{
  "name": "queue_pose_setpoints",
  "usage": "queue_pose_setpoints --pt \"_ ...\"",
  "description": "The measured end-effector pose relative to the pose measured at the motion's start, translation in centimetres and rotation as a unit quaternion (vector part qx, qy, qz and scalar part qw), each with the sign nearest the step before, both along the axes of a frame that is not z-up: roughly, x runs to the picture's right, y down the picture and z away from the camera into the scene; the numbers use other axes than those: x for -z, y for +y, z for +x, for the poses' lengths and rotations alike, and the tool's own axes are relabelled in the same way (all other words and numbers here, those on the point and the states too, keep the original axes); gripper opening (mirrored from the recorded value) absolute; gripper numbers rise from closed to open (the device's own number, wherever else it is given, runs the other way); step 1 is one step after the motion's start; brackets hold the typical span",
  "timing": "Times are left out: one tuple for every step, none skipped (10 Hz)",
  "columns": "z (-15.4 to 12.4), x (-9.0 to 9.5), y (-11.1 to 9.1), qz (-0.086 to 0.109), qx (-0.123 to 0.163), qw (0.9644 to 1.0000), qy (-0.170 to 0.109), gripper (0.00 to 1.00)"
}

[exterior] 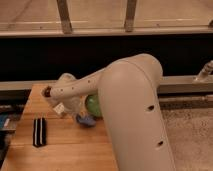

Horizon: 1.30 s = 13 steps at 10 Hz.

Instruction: Wipe the white sponge on the table

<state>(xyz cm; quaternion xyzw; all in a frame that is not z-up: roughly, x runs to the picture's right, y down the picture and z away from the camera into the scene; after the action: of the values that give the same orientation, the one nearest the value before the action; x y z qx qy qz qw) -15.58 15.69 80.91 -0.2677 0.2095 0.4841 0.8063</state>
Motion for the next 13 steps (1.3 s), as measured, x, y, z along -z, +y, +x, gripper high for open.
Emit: queue_pose_setpoints --pt "-0.4 -0.1 -0.3 0.002 0.005 1.0000 -0.007 0.00" --pt "-1.0 0.2 -0.2 0.004 0.012 0.9998 -0.018 0.00" --pt "-1.7 0.6 0.2 0.003 0.016 0.9995 -0.026 0.00" --pt "-2.7 1.4 1.2 0.001 0.025 0.9990 -0.038 0.00" --pt "-3.8 2.5 2.5 0.001 0.033 0.9984 -0.046 0.00" --pt "-5.2 4.3 4.9 -0.001 0.043 0.9976 -0.054 0.00" --pt "-5.9 5.5 6.5 -0.004 0.048 0.9971 -0.059 0.00" --pt "-6.3 6.9 8.5 -0.005 0.050 0.9970 -0.059 0.00" --pt "-6.4 7.7 9.6 -0.006 0.049 0.9972 -0.057 0.00" --pt "-6.4 8.4 10.6 -0.005 0.046 0.9976 -0.053 0.00" --pt "-6.2 9.0 11.3 -0.002 0.041 0.9981 -0.046 0.00" --pt "-5.9 9.3 11.5 0.002 0.036 0.9985 -0.041 0.00" --pt "-5.4 9.3 11.3 0.006 0.028 0.9989 -0.037 0.02"
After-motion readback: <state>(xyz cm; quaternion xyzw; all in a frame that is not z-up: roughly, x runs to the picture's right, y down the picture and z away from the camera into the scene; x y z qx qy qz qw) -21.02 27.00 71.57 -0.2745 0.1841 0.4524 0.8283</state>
